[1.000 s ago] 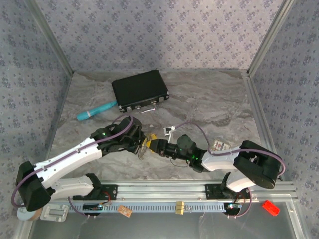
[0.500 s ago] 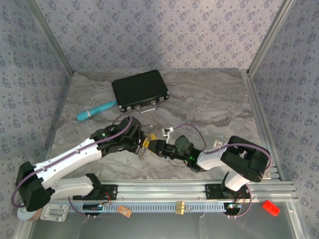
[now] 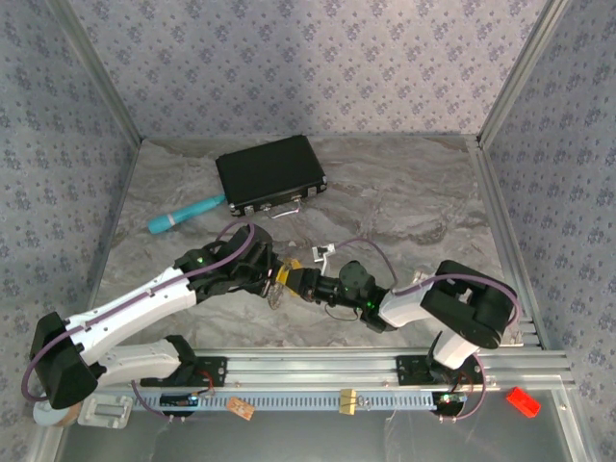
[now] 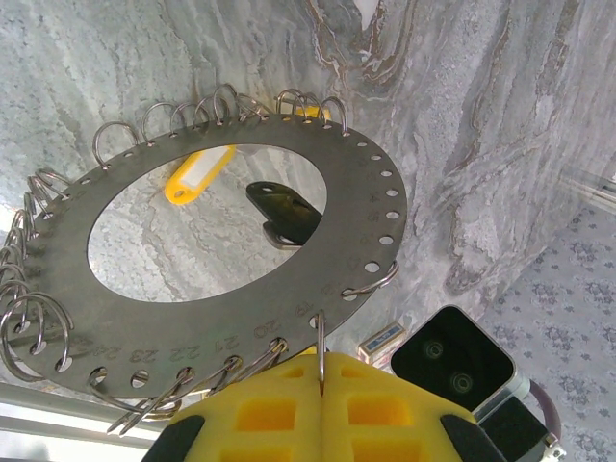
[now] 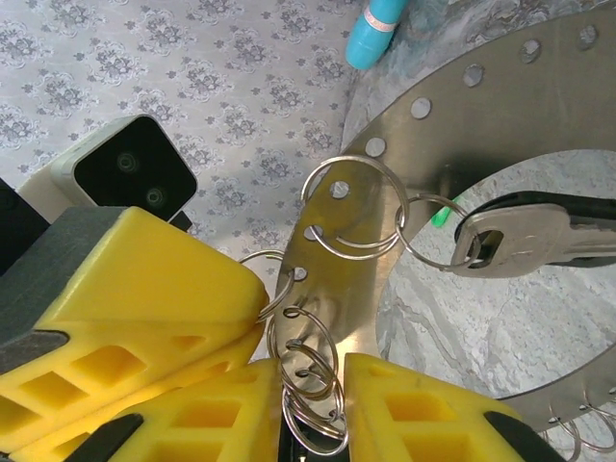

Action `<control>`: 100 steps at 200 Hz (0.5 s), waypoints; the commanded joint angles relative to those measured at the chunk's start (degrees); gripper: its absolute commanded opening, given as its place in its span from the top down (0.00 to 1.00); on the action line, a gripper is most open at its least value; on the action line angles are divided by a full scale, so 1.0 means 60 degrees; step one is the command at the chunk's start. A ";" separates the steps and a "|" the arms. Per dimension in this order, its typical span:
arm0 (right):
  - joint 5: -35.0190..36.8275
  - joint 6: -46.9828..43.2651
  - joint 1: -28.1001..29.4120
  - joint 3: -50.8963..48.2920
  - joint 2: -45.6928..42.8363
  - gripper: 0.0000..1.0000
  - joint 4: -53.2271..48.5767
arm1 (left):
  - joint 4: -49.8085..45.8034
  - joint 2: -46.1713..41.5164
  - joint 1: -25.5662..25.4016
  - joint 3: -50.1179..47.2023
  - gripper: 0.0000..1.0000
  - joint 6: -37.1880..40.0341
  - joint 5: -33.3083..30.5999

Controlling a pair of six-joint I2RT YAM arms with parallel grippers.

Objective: Put the keys on the keyring

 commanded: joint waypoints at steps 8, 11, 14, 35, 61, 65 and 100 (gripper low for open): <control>0.0070 0.0168 -0.0101 0.0344 0.0160 0.79 0.0670 | 0.0126 -0.0093 -0.0134 0.0006 1.00 -0.0435 0.0231; 0.0064 0.0171 -0.0101 0.0337 0.0174 0.79 0.0686 | 0.0127 -0.0093 -0.0140 0.0006 1.00 -0.0437 0.0231; 0.0074 0.0164 -0.0101 0.0342 0.0176 0.80 0.0682 | 0.0147 -0.0093 -0.0142 -0.0001 1.00 -0.0448 0.0235; 0.0121 0.0172 -0.0101 0.0338 0.0194 0.83 0.0716 | 0.0158 -0.0078 -0.0165 0.0006 1.00 -0.0464 0.0231; 0.0158 0.0207 -0.0104 0.0330 0.0239 0.87 0.0714 | 0.0186 -0.0080 -0.0159 0.0006 1.00 -0.0479 0.0214; 0.0168 0.0205 -0.0113 0.0330 0.0251 0.88 0.0710 | 0.0185 -0.0091 -0.0158 0.0006 1.00 -0.0479 0.0216; 0.0183 0.0211 -0.0123 0.0316 0.0310 0.92 0.0668 | 0.0187 -0.0136 -0.0172 -0.0032 1.00 -0.0472 0.0150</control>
